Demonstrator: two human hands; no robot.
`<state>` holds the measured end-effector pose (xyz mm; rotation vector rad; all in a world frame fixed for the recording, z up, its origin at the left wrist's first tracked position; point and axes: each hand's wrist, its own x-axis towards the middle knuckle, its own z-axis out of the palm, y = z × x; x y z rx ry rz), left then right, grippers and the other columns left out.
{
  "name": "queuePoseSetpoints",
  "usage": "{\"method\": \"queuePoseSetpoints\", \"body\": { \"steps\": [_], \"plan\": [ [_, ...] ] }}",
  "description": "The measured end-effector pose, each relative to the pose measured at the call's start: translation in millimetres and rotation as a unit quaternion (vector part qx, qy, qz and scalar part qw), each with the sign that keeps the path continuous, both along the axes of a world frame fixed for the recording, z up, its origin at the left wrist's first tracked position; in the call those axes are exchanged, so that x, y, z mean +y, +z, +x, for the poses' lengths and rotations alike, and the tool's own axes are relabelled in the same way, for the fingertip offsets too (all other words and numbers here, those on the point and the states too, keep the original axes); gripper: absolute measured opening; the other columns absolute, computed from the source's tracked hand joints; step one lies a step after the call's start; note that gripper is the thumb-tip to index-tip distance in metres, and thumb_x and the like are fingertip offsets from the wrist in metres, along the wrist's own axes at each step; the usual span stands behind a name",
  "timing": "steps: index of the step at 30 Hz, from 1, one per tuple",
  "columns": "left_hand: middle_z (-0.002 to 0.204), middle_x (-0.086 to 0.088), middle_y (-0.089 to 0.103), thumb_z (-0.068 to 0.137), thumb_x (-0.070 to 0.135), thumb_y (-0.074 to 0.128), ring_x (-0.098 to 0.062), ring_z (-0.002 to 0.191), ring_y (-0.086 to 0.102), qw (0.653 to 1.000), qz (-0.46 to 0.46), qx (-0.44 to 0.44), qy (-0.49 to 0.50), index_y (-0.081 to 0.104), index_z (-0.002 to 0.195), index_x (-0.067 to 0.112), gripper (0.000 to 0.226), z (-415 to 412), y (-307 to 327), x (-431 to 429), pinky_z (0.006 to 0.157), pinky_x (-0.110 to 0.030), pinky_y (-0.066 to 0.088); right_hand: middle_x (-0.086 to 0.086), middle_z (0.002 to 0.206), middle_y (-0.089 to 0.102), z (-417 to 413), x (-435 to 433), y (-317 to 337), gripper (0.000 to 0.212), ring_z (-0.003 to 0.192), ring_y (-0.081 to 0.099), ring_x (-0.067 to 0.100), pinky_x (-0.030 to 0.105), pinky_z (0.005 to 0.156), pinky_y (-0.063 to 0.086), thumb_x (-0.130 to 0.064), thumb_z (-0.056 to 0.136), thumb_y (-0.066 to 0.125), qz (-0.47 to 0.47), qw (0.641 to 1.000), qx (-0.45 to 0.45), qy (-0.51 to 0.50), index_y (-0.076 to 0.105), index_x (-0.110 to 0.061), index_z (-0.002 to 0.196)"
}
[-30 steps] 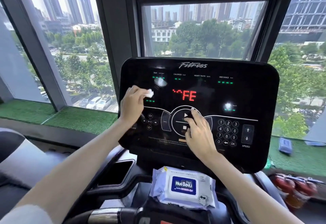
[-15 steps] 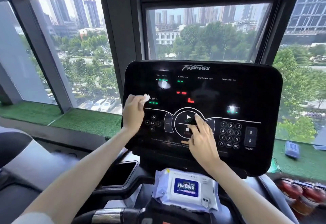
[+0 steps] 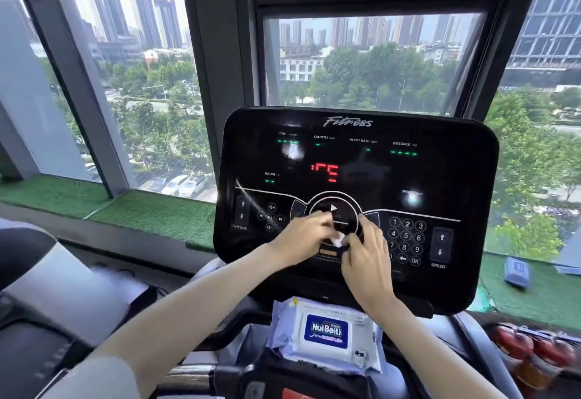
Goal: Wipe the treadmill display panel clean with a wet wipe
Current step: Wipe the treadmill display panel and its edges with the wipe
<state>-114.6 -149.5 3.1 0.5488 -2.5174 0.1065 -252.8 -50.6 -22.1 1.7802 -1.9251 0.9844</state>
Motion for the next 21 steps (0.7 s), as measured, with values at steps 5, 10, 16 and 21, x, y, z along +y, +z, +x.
{"method": "queuePoseSetpoints", "body": {
  "steps": [5, 10, 16, 21],
  "plan": [
    [0.101, -0.001, 0.06, 0.091, 0.004, 0.054, -0.019, 0.083, 0.06, 0.875, 0.113, 0.331, 0.336, 0.068, 0.1, 0.016, 0.021, 71.0, 7.1, -34.3, 0.062, -0.03, 0.049, 0.021, 0.124, 0.054, 1.1, 13.4, -15.1, 0.019, 0.114, 0.049, 0.032, 0.044, 0.097, 0.044, 0.01, 0.064, 0.065, 0.011, 1.0, 0.016, 0.007, 0.067, -0.005, 0.076],
    [0.102, -0.007, 0.057, 0.087, -0.002, 0.052, -0.028, 0.085, 0.058, 0.759, 0.184, 0.413, 0.469, 0.061, 0.093, 0.012, 0.018, 45.4, -13.4, -18.8, 0.064, -0.036, 0.046, 0.025, 0.128, 0.05, 4.0, 15.2, -24.1, 0.018, 0.115, 0.049, 0.037, 0.047, 0.096, 0.045, 0.01, 0.064, 0.064, 0.029, 1.0, 0.009, -0.005, 0.066, -0.003, 0.077],
    [0.089, 0.001, 0.059, 0.084, 0.001, 0.06, -0.012, 0.078, 0.056, 0.935, 0.185, 0.252, 0.165, 0.068, 0.091, 0.011, 0.015, -6.4, -49.7, 42.9, 0.072, -0.027, 0.048, 0.027, 0.13, 0.048, 6.1, 13.8, -30.9, 0.013, 0.116, 0.048, 0.039, 0.048, 0.095, 0.044, 0.009, 0.065, 0.066, 0.043, 0.999, 0.006, -0.007, 0.064, -0.001, 0.073],
    [0.097, -0.006, 0.055, 0.091, 0.005, 0.052, -0.023, 0.081, 0.058, 0.795, 0.208, 0.422, 0.384, 0.063, 0.094, 0.01, 0.012, 51.0, -16.3, -2.2, 0.066, -0.02, 0.039, 0.027, 0.129, 0.048, 6.8, 17.2, -32.6, 0.015, 0.117, 0.047, 0.039, 0.047, 0.097, 0.043, 0.01, 0.066, 0.065, 0.038, 0.999, -0.007, -0.012, 0.063, -0.003, 0.071]
  ]
}}
